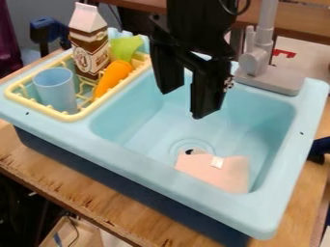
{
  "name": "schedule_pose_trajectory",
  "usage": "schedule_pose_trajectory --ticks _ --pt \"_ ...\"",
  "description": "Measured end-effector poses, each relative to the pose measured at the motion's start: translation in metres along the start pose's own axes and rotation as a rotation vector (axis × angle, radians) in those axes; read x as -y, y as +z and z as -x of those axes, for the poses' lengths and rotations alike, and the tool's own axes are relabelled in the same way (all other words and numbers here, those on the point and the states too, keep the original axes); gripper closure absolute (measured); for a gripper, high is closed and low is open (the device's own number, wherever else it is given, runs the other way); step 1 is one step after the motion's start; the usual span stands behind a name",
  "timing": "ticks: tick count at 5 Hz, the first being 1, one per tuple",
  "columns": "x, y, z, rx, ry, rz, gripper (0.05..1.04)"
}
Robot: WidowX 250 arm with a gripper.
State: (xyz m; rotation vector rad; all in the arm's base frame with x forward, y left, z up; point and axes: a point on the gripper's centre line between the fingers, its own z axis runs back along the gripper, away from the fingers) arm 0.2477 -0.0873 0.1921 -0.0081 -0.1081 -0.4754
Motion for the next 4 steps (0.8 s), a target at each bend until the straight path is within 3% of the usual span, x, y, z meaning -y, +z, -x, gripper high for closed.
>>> schedule_pose_trajectory --ticks 1,3,4 --pt "0.0 -0.007 0.001 -0.02 0.003 0.004 0.085" --pt "0.013 -0.032 -0.014 0.091 0.047 -0.001 0.085" --pt "0.018 -0.054 -0.021 0.111 0.091 0.018 0.085"
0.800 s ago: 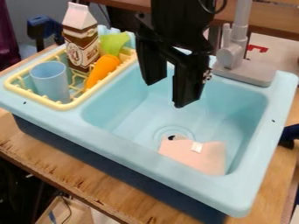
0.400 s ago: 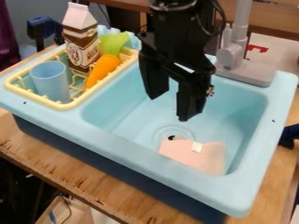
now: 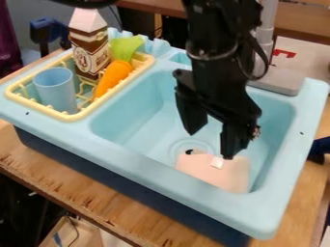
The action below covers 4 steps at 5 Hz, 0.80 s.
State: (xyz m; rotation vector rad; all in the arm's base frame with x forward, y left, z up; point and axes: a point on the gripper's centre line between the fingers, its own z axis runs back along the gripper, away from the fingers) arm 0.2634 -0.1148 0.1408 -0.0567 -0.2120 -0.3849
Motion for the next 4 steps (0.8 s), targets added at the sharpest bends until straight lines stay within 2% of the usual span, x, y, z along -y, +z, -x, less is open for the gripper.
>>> schedule_pose_trajectory --ticks 1,4 --pt "0.004 -0.025 -0.003 -0.053 0.037 0.022 0.085" --pt "0.005 -0.063 0.006 -0.191 0.074 -0.004 0.085"
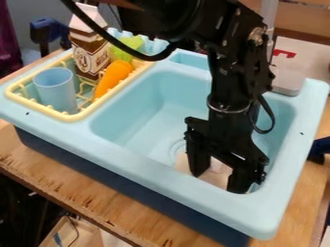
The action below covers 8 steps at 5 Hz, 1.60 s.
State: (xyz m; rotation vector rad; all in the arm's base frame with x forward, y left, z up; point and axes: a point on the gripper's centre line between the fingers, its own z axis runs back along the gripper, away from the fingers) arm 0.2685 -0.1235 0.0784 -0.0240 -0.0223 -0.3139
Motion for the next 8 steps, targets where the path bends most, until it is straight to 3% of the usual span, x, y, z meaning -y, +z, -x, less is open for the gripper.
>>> schedule_pose_trajectory --ticks 1,2,3,4,5,6,7,8 --pt "-0.006 -0.003 0.0 -0.112 -0.035 -0.003 0.085" --pt "-0.039 0.0 0.014 -0.317 -0.069 -0.056 0.085" --pt "-0.075 0.007 0.029 -0.464 -0.079 -0.146 0.085" --pt "-0.098 0.012 0.039 -0.511 -0.102 -0.212 0.085" --pt "-0.109 0.016 0.04 -0.459 -0.128 -0.255 0.085" --pt "-0.111 0.026 0.034 -0.378 -0.141 -0.254 0.085" --pt "-0.101 0.059 0.017 -0.183 -0.126 -0.214 0.085" --pt "-0.09 0.104 0.022 -0.001 -0.013 -0.161 0.085"
